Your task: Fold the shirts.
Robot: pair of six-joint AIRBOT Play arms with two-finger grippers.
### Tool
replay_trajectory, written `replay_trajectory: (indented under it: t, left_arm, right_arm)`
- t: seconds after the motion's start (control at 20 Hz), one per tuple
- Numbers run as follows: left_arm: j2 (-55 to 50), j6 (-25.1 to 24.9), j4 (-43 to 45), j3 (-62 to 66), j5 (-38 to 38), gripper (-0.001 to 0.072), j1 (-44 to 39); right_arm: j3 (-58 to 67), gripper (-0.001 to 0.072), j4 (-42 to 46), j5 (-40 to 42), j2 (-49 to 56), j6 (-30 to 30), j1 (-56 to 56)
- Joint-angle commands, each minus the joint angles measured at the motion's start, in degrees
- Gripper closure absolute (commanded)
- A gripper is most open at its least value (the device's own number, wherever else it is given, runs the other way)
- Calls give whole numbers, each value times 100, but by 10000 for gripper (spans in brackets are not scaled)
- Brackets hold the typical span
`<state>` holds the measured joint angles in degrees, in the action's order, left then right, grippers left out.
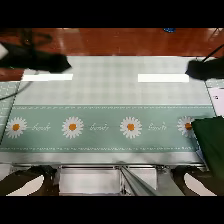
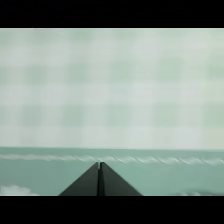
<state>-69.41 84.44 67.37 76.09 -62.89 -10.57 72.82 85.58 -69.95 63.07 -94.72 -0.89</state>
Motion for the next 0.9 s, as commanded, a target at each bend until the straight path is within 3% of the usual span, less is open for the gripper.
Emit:
replay_trajectory:
  t: [0.0,0.85]
  left_arm:
    - [-282,393,590,-380,-87,691,-339]
    - [-319,391,592,-378,-61,691,-339]
  right_arm:
    - [-538,684,1316,50,225,-487,-660]
    - [-527,684,1355,149,229,-509,-658]
